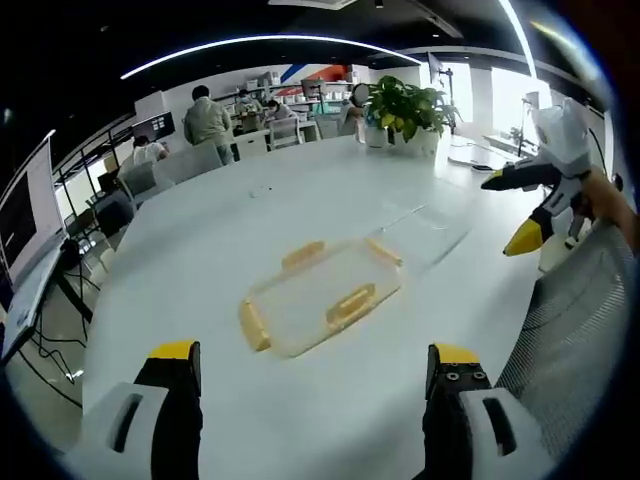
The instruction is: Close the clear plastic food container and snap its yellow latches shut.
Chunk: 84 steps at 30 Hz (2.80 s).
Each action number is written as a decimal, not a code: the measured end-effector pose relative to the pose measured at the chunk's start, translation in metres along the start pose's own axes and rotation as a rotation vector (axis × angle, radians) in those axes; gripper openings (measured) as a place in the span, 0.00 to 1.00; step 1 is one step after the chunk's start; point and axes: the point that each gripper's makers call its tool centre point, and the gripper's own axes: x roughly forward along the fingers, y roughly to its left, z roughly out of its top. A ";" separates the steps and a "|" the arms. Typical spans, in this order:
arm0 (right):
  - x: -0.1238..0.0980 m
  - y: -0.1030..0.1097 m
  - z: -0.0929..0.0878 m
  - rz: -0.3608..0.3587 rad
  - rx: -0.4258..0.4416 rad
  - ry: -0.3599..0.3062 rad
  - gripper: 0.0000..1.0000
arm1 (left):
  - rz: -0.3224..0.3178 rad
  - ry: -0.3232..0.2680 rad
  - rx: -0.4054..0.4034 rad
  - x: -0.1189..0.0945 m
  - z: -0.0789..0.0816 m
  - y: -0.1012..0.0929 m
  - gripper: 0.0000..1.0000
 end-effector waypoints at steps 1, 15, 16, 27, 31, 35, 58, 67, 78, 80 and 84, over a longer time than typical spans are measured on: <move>0.000 0.000 0.000 0.002 -0.001 0.001 0.89 | -0.001 0.000 0.000 0.000 0.000 0.000 0.91; 0.002 0.003 -0.005 0.004 -0.009 0.018 0.89 | -0.006 0.010 -0.002 0.000 -0.003 -0.002 0.90; 0.002 0.003 -0.005 0.005 -0.009 0.018 0.89 | -0.005 0.014 0.003 0.000 -0.004 -0.001 0.90; 0.001 0.005 -0.006 0.007 -0.024 0.023 0.88 | -0.015 0.021 0.006 0.001 -0.007 -0.002 0.89; 0.001 0.005 -0.009 0.005 -0.028 0.031 0.88 | -0.008 0.010 0.000 -0.001 -0.005 -0.002 0.90; 0.001 0.001 -0.010 -0.011 -0.018 0.035 0.89 | -0.008 0.008 -0.003 -0.002 -0.005 -0.002 0.90; 0.002 -0.023 -0.036 -0.081 0.102 0.112 0.88 | -0.061 0.046 -0.057 0.000 -0.013 -0.013 0.87; 0.003 -0.020 -0.036 -0.056 0.118 0.108 0.93 | -0.099 0.044 -0.103 -0.003 -0.009 -0.014 0.90; 0.004 -0.010 -0.023 -0.001 0.096 0.087 0.97 | -0.164 0.061 -0.014 -0.011 0.000 -0.008 0.97; 0.003 -0.007 -0.016 0.028 0.045 0.083 1.00 | -0.176 0.100 0.044 -0.011 -0.001 0.000 0.99; 0.004 -0.017 0.004 0.047 -0.068 0.064 0.99 | -0.201 0.091 0.204 -0.005 0.006 0.016 0.99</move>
